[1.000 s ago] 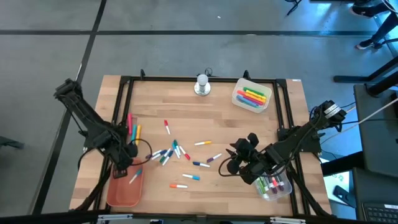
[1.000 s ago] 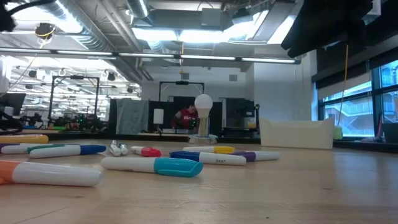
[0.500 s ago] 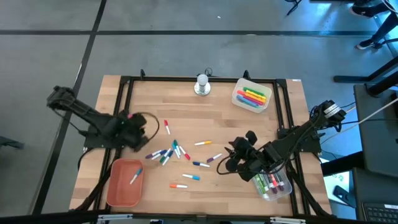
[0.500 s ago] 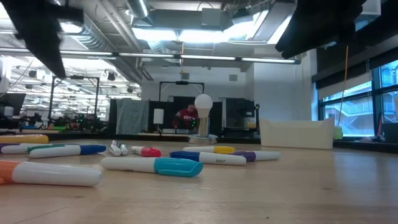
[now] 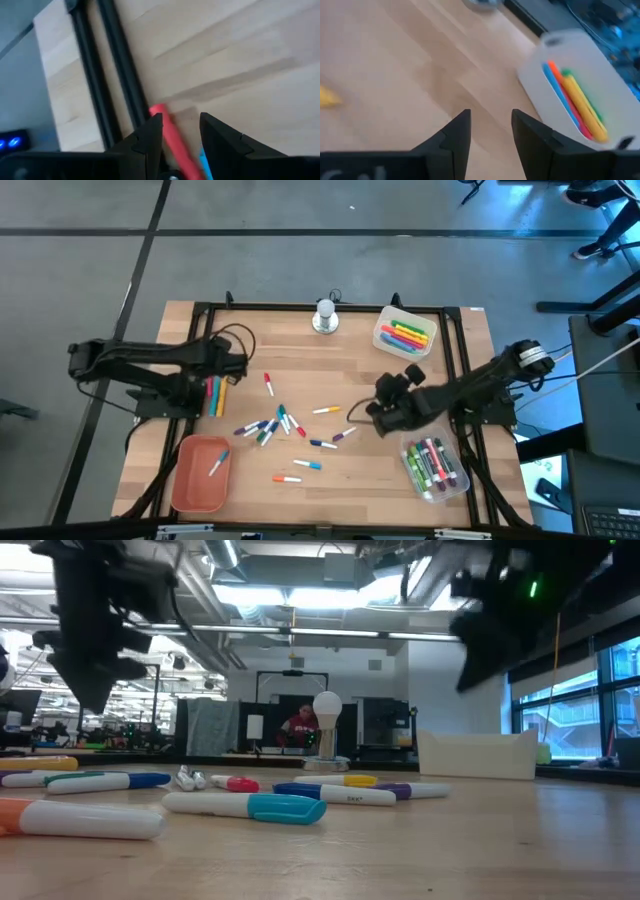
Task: Pick & Place Markers
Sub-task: Put the large orange highlighter pen into the white bin
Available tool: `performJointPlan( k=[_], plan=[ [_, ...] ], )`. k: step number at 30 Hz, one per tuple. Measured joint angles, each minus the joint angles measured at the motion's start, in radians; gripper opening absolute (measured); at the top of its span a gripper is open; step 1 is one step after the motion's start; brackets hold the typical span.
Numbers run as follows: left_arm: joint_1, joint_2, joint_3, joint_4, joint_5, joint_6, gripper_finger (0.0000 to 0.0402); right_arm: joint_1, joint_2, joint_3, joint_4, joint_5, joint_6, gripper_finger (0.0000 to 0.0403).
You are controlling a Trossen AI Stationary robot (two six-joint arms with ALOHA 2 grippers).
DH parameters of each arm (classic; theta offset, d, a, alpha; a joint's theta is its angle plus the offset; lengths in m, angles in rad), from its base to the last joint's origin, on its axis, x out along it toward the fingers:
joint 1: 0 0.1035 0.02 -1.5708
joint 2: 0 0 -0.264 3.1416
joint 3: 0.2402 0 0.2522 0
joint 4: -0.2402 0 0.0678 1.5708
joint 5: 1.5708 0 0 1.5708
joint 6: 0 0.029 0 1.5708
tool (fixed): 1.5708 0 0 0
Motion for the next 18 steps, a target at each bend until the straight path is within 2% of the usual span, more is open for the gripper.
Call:
performJointPlan(
  k=[4,9,18],
  plan=[
    [0.108,0.083,0.0,0.042,0.019,0.096,0.0126,-0.089,0.0,-0.155,0.167,-0.004,-0.023,0.0142],
    [0.216,0.198,0.0,0.135,0.074,0.203,0.0126,-0.125,0.0,-0.297,0.395,0.131,-0.136,0.0142],
    [0.308,0.315,0.0,0.117,0.16,0.215,0.0126,-0.124,0.0,-0.313,0.446,0.174,-0.202,0.0142]
  ],
)
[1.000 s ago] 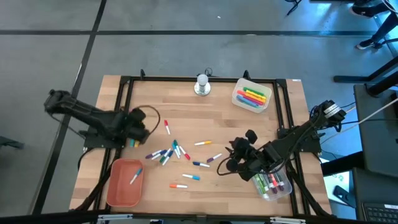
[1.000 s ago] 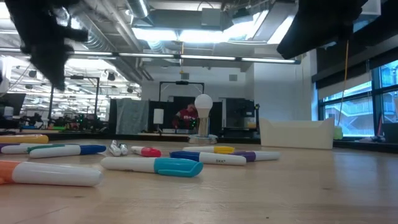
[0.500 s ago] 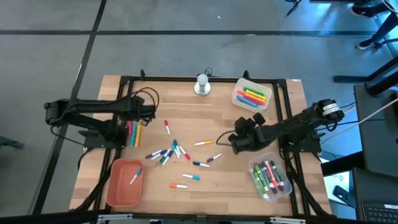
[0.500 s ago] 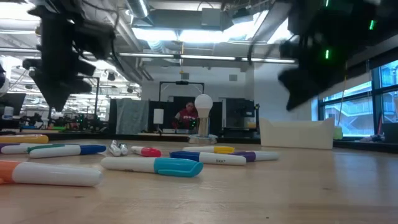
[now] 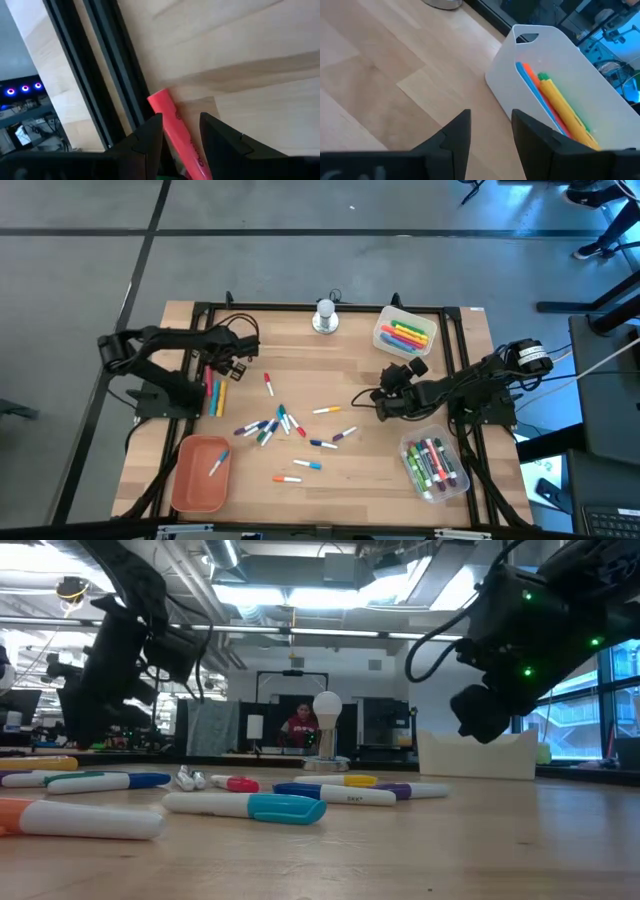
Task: Pick & Place Markers
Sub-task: Put the large orange highlighter pen into the white bin
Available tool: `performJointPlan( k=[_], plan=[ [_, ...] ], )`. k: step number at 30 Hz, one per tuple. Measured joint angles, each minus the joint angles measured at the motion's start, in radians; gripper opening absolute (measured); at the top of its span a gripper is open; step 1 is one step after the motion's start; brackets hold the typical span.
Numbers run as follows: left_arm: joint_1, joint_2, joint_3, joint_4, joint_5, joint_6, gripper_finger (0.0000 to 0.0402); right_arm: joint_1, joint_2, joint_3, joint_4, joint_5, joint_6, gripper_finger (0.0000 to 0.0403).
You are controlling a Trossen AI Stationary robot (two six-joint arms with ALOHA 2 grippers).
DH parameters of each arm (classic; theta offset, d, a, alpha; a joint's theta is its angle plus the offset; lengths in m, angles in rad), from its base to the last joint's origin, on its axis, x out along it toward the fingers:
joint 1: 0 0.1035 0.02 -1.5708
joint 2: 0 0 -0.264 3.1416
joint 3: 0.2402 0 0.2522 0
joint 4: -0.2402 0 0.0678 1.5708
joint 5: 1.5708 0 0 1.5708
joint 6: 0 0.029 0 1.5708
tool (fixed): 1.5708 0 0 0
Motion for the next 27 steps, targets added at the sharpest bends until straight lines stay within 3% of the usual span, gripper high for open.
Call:
performJointPlan(
  k=[8,16,27],
  plan=[
    [0.007,0.015,0.0,0.023,0.019,0.052,0.0126,0.0,0.0,0.0,-0.012,-0.004,-0.01,0.0142],
    [0.028,0.015,-0.127,0.096,0.028,-0.088,0.0126,0.002,0.0,-0.001,-0.029,-0.043,-0.007,0.0142],
    [0.001,0.013,-0.142,0.154,0.052,-0.121,0.0125,0.002,0.0,-0.001,-0.029,-0.049,-0.007,0.0142]
  ],
)
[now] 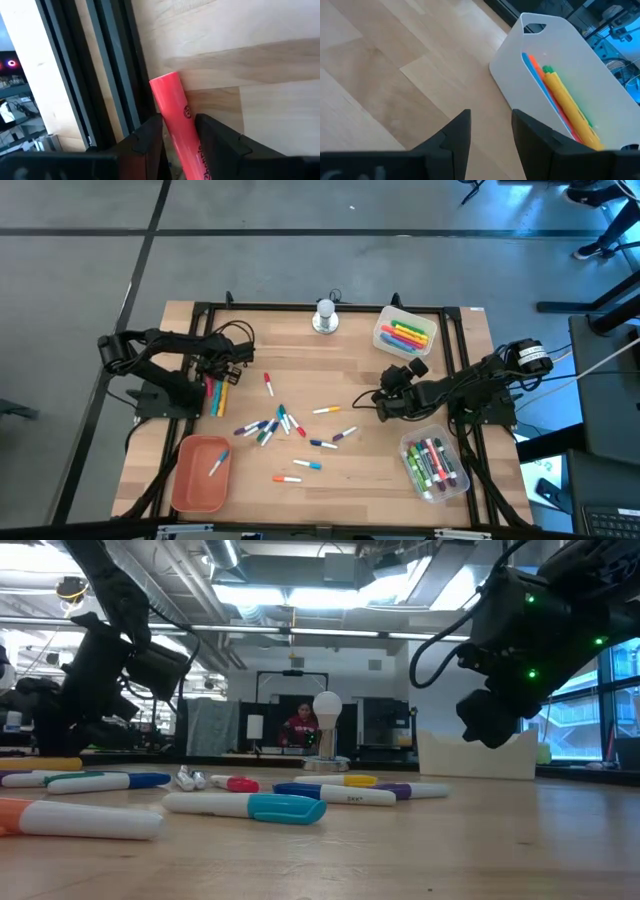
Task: Pick & Place Markers
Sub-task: Put the large orange highlighter pen into the white bin
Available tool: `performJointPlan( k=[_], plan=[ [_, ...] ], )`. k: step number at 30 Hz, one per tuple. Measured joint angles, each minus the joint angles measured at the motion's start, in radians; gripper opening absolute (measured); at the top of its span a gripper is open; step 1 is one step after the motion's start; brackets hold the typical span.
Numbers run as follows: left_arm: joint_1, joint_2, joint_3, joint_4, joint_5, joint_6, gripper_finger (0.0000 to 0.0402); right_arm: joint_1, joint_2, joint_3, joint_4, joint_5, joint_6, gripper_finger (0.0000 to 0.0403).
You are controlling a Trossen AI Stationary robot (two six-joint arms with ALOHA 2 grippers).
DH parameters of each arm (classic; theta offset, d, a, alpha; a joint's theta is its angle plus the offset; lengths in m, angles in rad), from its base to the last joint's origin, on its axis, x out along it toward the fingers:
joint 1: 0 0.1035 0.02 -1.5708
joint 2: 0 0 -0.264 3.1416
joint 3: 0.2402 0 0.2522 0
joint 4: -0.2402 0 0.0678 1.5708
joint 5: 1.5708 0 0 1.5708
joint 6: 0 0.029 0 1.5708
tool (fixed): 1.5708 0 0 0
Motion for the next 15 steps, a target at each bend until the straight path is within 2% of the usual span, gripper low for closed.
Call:
performJointPlan(
  k=[15],
  plan=[
    [-0.01,-0.007,0.042,0.064,0.042,0.09,0.0094,0.0,0.0,0.03,0.0,-0.04,-0.033,0.0142]
  ],
)
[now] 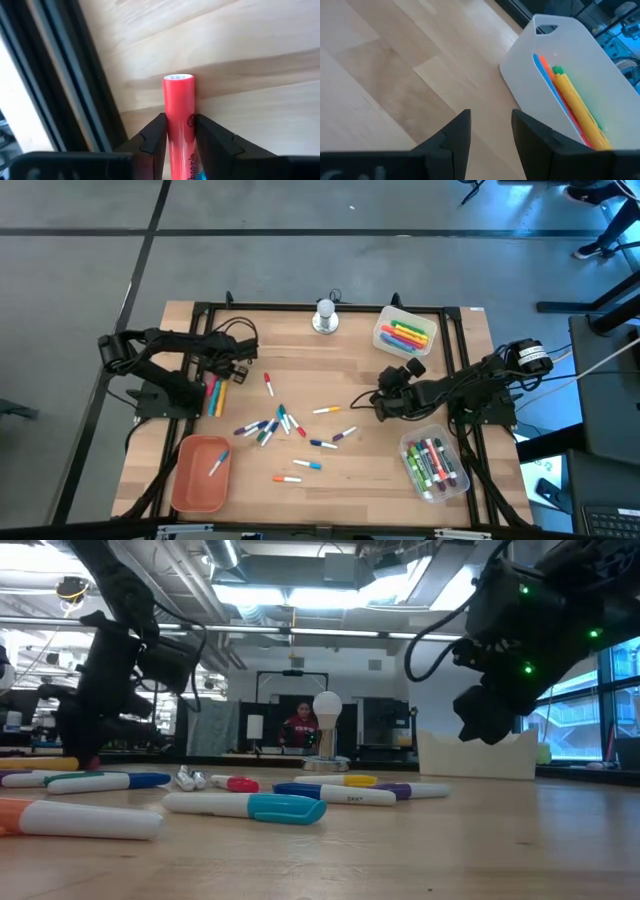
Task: Pick & Place Markers
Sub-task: Put the large orange highlighter pen into the white bin
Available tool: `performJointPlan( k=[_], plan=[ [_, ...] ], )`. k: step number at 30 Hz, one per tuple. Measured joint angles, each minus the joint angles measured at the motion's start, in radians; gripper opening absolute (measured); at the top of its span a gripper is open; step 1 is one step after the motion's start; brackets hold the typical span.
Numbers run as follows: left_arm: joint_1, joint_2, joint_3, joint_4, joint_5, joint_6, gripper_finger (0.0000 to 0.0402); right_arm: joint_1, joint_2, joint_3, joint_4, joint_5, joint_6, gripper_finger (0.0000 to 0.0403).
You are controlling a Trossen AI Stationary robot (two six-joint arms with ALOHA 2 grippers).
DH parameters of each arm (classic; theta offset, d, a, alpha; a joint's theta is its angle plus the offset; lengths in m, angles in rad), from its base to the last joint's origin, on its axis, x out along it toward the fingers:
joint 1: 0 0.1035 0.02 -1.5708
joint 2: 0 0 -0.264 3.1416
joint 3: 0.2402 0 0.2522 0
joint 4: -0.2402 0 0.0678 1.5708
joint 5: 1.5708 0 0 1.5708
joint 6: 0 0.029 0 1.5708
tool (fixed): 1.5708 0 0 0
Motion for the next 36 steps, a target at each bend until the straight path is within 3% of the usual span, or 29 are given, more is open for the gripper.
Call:
performJointPlan(
  k=[6,9,17,22,29,32,36],
  plan=[
    [0.0,-0.002,0.002,0.024,-0.001,0.054,0.0094,0.0,0.0,0.017,0.0,-0.009,-0.023,0.0142],
    [-0.001,0.003,0.001,0.054,-0.057,0.081,0.0096,0.0,0.0,0.017,0.0,-0.011,-0.022,0.0142],
    [0.046,-0.005,-0.03,0.24,-0.116,0.137,0.0083,0.0,0.0,0.018,-0.001,-0.078,-0.023,0.0142],
    [0.035,-0.053,-0.003,0.263,-0.109,0.136,0.0069,0.0,0.0,0.028,-0.002,-0.078,-0.02,0.0142],
    [0.005,-0.153,0.067,0.364,-0.106,0.205,0.0083,0.0,0.0,0.082,-0.034,-0.051,-0.048,0.0142],
    [-0.014,-0.182,0.077,0.504,-0.102,0.282,0.0079,0.0,0.0,0.124,-0.14,-0.026,-0.034,0.0142],
    [-0.04,-0.185,0.077,0.767,-0.02,0.338,0.0076,0.001,0.0,0.22,-0.466,0.018,0.15,0.0142]
  ],
)
